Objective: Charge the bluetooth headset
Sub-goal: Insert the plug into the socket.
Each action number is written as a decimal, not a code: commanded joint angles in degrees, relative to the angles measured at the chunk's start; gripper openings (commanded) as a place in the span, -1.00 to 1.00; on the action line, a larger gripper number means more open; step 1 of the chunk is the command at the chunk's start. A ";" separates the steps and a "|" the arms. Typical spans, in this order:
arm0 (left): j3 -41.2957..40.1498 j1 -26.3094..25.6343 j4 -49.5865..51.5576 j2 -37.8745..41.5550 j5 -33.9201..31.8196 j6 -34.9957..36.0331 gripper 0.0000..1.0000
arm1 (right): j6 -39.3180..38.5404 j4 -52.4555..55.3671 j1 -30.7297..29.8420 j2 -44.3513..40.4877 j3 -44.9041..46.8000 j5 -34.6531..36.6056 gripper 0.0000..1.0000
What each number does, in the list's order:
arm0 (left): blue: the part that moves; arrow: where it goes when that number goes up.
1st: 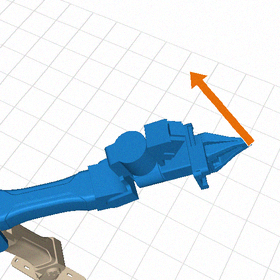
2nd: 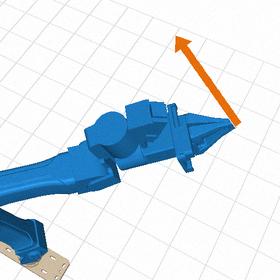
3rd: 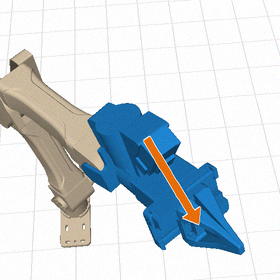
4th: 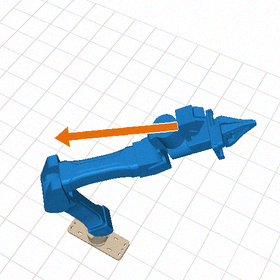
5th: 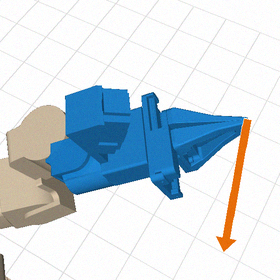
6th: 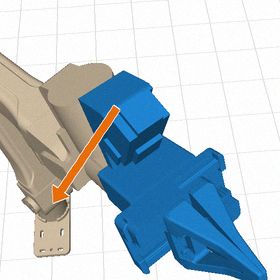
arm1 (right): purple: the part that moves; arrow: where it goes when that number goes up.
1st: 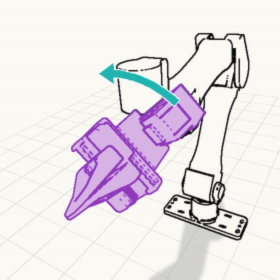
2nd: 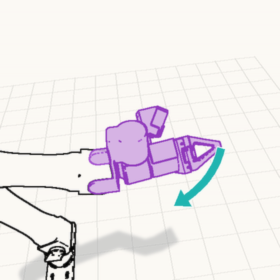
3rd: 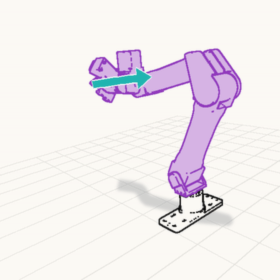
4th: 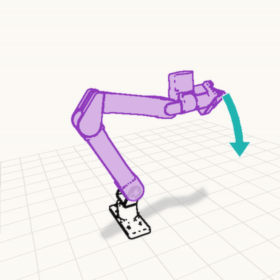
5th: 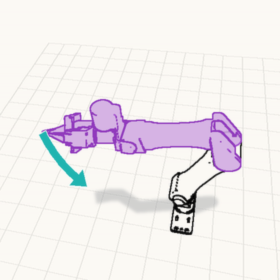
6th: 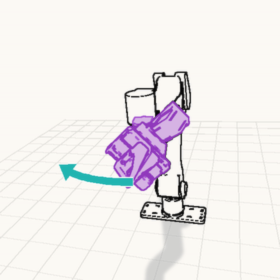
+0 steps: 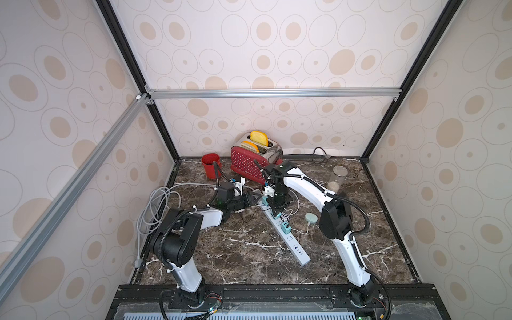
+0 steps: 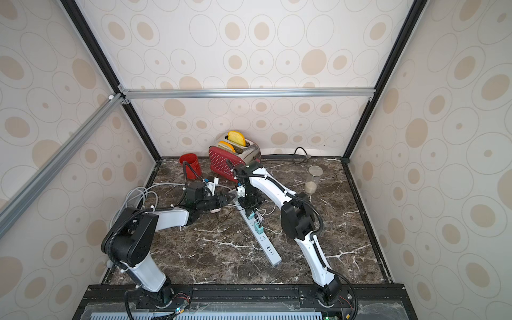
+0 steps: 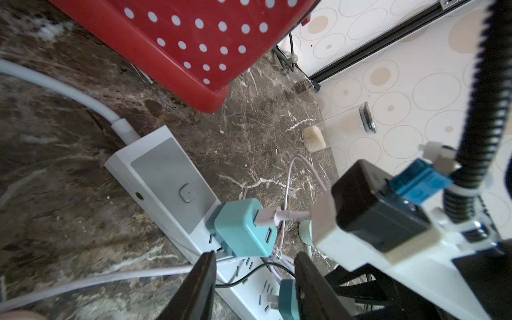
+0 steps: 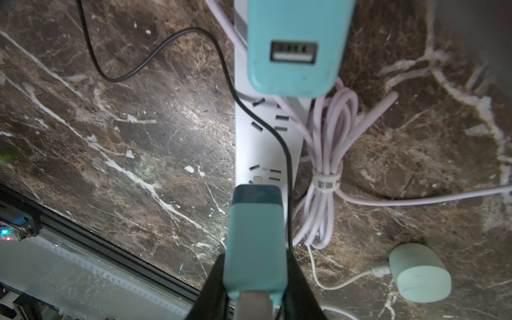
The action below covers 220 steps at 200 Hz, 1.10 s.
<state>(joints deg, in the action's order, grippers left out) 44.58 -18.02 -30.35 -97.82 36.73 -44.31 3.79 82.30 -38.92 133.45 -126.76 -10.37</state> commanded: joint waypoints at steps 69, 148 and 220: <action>-2.09 0.91 4.52 4.19 -0.42 4.06 -0.05 | 1.67 6.90 -0.28 4.63 -4.39 5.57 -1.00; -2.38 1.40 4.81 4.53 0.01 4.24 -0.05 | 4.62 6.34 -2.13 11.05 -10.79 4.34 -1.00; -3.35 1.38 4.25 5.95 -0.02 4.09 -0.06 | 13.58 -4.91 -3.51 10.54 -2.18 8.57 -1.00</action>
<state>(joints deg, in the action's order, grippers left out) 41.25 -17.06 -25.50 -94.21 36.67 -41.23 12.95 84.95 -41.39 137.99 -132.35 -3.55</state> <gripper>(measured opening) 0.471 0.285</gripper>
